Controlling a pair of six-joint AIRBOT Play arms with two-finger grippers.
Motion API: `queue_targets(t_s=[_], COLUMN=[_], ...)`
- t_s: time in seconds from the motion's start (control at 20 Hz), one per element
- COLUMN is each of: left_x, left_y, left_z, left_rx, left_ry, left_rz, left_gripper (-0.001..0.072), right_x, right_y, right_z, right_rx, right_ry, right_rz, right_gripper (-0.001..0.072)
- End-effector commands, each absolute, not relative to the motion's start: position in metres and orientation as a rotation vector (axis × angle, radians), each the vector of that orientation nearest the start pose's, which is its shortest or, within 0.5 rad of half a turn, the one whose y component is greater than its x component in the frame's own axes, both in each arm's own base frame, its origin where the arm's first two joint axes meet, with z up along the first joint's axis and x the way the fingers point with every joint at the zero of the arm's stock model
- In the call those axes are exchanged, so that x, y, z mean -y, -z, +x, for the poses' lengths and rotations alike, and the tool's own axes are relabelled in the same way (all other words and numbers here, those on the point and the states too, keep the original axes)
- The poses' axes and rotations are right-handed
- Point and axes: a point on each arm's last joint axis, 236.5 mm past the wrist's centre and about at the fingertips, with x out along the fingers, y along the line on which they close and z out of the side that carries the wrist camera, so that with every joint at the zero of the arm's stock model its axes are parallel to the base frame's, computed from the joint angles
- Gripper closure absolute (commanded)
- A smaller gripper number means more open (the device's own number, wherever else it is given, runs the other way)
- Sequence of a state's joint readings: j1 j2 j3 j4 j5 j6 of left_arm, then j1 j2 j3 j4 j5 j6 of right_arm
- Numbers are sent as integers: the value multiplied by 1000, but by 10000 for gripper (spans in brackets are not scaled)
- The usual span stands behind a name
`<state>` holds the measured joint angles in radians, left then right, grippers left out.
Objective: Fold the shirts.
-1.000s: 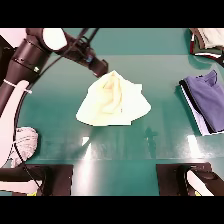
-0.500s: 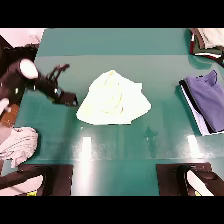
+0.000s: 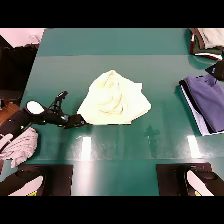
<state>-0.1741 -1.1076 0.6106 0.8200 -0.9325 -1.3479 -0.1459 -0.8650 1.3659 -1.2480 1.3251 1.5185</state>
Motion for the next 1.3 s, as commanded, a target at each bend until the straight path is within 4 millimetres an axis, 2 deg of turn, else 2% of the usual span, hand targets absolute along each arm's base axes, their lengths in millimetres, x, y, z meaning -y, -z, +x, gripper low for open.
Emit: queue_targets(t_s=[0.0,0.2,0.4,0.5,0.6,0.7,0.8,0.85,0.9,0.95,1.05,1.1,1.25], left_x=[201,227,228,229,229,226,213,203,192,182,170,171,171], left_y=[61,78,69,67,63,49,26,13,0,-11,-27,-31,-32], left_z=[278,275,300,301,303,310,321,326,331,336,342,341,339], left_rx=[-1265,-1284,-1194,-1193,-1184,-1178,-1185,-1187,-1182,-1180,-1173,-1175,-1184], left_ry=[455,452,403,412,424,471,520,537,542,541,540,549,555], left_rz=[-542,-539,-613,-610,-596,-541,-437,-375,-320,-266,-178,-172,-171], left_gripper=[97,97,104,415,672,679,678,679,678,678,678,678,678], right_x=[-24,-24,-25,-26,-39,-57,-74,-85,-101,-121,-164,-184,-234], right_y=[-230,-230,-228,-227,-231,-223,-188,-164,-136,-108,-64,-43,10], right_z=[335,335,333,332,332,330,322,315,306,297,286,285,285], right_rx=[-788,-787,-798,-803,-798,-821,-915,-976,-1043,-1111,-1200,-1227,-1295], right_ry=[-143,-143,-145,-149,-197,-260,-299,-324,-359,-403,-479,-501,-520], right_rz=[216,216,216,218,255,300,305,305,299,292,311,311,303], right_gripper=[694,694,694,693,694,693,683,530,261,187,187,187,187])
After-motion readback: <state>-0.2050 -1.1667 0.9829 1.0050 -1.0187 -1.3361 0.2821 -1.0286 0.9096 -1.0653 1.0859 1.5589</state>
